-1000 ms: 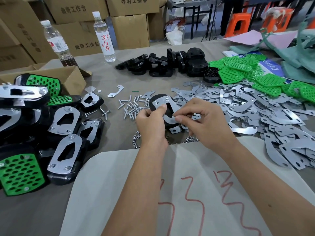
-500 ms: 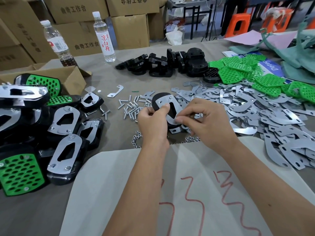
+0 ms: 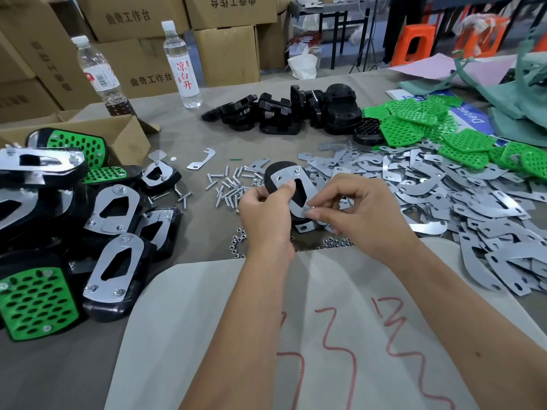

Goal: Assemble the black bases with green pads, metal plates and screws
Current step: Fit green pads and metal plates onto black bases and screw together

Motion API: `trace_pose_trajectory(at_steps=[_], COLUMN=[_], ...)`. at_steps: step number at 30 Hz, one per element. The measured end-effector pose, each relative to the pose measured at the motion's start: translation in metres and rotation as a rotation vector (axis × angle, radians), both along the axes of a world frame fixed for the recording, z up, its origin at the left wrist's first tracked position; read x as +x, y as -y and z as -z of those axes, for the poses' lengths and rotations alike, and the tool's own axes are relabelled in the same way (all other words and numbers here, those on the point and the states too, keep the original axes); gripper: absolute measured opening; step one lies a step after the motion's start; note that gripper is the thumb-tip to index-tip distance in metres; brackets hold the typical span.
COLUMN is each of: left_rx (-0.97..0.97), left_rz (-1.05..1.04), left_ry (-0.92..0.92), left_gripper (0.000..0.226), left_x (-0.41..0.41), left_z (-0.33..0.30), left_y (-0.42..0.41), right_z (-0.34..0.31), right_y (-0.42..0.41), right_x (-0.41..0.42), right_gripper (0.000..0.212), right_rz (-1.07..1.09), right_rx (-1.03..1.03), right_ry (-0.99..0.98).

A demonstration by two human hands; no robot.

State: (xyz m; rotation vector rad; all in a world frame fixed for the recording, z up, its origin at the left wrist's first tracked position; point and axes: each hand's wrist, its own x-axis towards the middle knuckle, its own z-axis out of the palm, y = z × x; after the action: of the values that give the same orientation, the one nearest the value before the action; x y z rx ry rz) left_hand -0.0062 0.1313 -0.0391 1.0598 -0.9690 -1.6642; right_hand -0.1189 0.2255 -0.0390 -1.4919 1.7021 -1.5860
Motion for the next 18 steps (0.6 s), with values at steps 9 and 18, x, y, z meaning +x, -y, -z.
trace_pose_trajectory(at_steps=[9,18], left_rx=[0.044,0.038], left_rz=[0.016,0.059], left_ry=[-0.011,-0.002], left_gripper=[0.028,0.024], left_x=[0.0010,-0.0014], left_z=[0.0021,0.0008], left_y=[0.0036,0.0002], right_z=[-0.0030,0.0025], right_y=[-0.0016,-0.0001], right_x=[-0.0036,-0.0013], right_gripper=[0.012,0.025], right_rz=[-0.090,0.008], right_rx=[0.024,0.017], right_ry=[0.098,0.062])
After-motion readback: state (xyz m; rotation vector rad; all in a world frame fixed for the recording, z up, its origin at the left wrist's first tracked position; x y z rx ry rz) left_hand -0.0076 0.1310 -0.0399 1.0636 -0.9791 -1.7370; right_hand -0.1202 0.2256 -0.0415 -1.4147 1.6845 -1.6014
